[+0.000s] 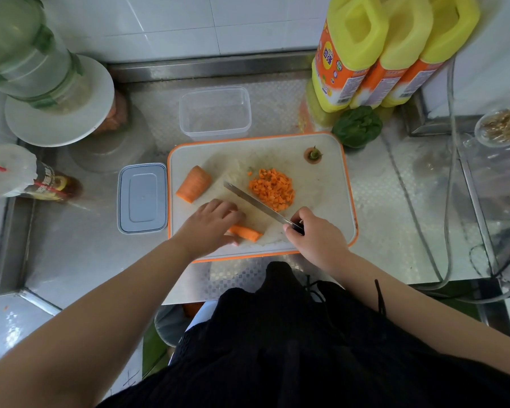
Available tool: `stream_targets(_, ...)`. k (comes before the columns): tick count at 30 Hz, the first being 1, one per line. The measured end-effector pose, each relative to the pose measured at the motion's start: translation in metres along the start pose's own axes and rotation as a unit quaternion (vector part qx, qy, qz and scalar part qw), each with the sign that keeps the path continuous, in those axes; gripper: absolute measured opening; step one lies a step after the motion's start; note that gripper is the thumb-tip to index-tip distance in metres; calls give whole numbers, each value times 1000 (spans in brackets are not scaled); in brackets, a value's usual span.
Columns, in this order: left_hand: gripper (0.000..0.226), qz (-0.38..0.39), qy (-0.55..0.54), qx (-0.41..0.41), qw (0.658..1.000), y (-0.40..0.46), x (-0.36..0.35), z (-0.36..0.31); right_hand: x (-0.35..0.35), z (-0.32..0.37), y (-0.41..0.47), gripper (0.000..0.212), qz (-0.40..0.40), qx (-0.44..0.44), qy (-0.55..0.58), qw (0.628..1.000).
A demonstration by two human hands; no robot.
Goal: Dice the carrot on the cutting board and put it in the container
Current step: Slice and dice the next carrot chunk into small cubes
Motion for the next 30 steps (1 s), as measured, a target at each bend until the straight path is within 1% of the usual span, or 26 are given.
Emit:
stream_targets(4, 47, 1, 3, 0, 1000, -4, 2, 9, -1, -1, -1, 24, 10, 7, -5, 1000)
stream_targets(10, 38, -30, -7, -14, 999, -9, 3, 12, -2, 2, 0, 24, 22, 17, -17, 999)
stream_targets(15, 29, -35, -9, -41, 998, -9, 0, 12, -3, 5, 3, 22, 52, 16, -27, 998)
stream_targets(18, 30, -67, 6, -28, 997, -12, 0, 12, -5, 5, 3, 25, 68, 35, -44, 996)
stream_targets(20, 22, -97, 29, -13, 995, -17, 1, 10, -7, 5, 1, 26, 70, 44, -46, 996)
stream_targets(25, 22, -179, 72, 57, 980, -30, 1, -2, -10, 7, -1, 24, 67, 46, -41, 996)
stream_targets(30, 26, -198, 53, 60, 977, -31, -1, -10, -8, 6, -1, 23, 41, 64, -61, 995)
Point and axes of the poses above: each hand's wrist, its own y-axis towards the middle knuckle, its own x-axis out of the back of the hand, z = x × y, the point moved 3 cm from there along y, towards the middle knuckle, and after that the axes turned 14 degrees about -z, right-handed, at the moved point
